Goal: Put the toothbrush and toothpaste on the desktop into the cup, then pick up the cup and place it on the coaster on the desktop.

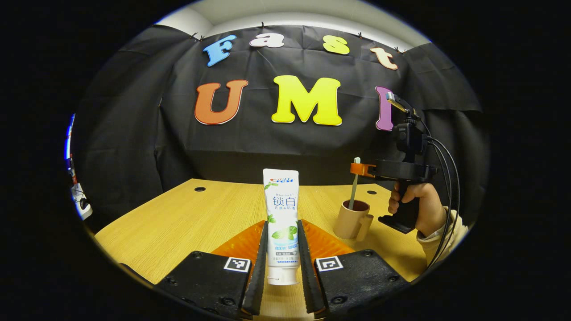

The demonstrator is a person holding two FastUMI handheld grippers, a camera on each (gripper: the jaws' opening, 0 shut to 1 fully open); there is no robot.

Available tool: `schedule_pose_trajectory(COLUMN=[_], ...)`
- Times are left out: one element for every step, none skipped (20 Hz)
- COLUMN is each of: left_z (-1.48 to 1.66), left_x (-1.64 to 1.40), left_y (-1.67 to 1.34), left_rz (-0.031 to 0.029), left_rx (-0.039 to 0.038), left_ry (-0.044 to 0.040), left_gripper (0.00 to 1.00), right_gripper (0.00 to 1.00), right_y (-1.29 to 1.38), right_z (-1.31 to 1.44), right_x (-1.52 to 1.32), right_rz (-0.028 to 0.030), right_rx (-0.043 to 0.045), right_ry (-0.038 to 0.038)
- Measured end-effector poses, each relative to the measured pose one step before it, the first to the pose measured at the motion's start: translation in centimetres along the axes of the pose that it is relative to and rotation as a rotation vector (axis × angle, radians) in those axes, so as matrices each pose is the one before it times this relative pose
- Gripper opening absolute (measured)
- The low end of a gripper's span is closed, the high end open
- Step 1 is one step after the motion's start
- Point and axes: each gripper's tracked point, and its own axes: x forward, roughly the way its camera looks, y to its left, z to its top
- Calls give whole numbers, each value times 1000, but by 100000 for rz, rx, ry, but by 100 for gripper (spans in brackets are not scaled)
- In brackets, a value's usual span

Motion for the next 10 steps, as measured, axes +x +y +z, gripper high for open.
schedule_pose_trajectory(left_z=[-109,-65,-71,-101,25,78,123,110,94,157], left_x=[29,11,74,58,116,140,265,261,254,304], left_y=[-41,-100,-564,-260,-31,-156,-195,-250,-241,-276], left_rz=[152,-69,-305,-214,195,330,111,-10,-44,-142], left_rx=[-13,-103,-216,-81,41,109,527,396,162,519], left_ry=[191,282,179,429,188,-34,-98,-124,-316,-106], left_gripper=[39,39,39,39,39,39,39,39,39,39], right_gripper=[19,27,57,63,74,85,96,98,98,98], right_y=[30,422,6,-328,-43,3,-172,-99,-194,-205], right_z=[232,163,245,313,-18,207,251,311,200,324], right_x=[-90,-273,-279,-204,-436,-430,-408,-684,-566,-729], right_rz=[756,1846,49,-1143,-63,-902,46,118,-131,89], right_rx=[260,380,-599,-1058,-1503,-1542,-1018,-990,-794,-187], right_ry=[-441,-311,-703,-944,-435,-563,-837,-1208,-1214,-1149])
